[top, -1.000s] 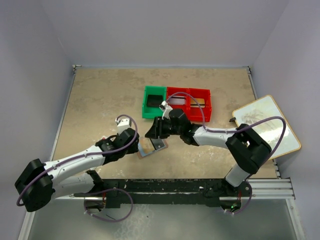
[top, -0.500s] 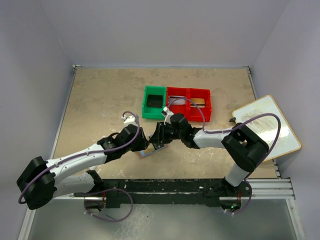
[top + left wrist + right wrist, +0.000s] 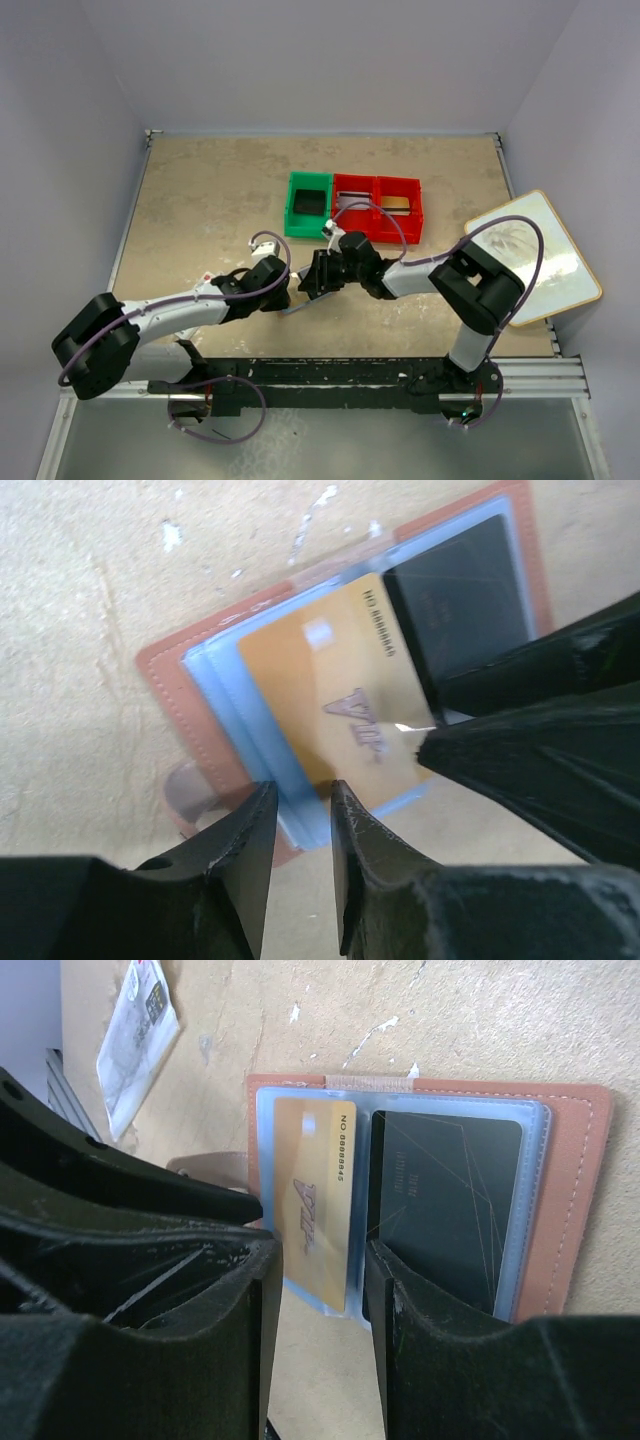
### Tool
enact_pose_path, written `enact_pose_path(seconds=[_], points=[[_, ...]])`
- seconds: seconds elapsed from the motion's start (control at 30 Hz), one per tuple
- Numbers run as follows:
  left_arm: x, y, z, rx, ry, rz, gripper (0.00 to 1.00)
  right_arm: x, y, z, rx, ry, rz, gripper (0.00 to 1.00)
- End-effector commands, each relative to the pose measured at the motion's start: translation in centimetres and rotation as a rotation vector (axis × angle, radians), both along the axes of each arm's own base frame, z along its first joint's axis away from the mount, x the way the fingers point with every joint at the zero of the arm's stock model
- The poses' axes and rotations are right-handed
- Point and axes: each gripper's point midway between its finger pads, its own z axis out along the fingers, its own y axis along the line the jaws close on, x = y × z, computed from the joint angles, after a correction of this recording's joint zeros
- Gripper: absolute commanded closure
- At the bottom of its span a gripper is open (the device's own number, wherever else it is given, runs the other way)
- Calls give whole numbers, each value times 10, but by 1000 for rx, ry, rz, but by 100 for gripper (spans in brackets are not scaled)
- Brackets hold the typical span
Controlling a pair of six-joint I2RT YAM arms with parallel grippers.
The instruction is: Take the credit cards out of the card holder
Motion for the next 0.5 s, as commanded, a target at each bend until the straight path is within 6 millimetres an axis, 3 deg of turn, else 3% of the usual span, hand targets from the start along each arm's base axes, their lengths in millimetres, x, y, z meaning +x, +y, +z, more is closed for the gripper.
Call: enact_pose_path(seconds=[0.0,0.47], points=[[-1,15,-12,78,-5,20,78,-2,4,2,49,-7,19,59],[-3,28,-17,159,-1,7,87,-6,8,1,150,39,-3,66]])
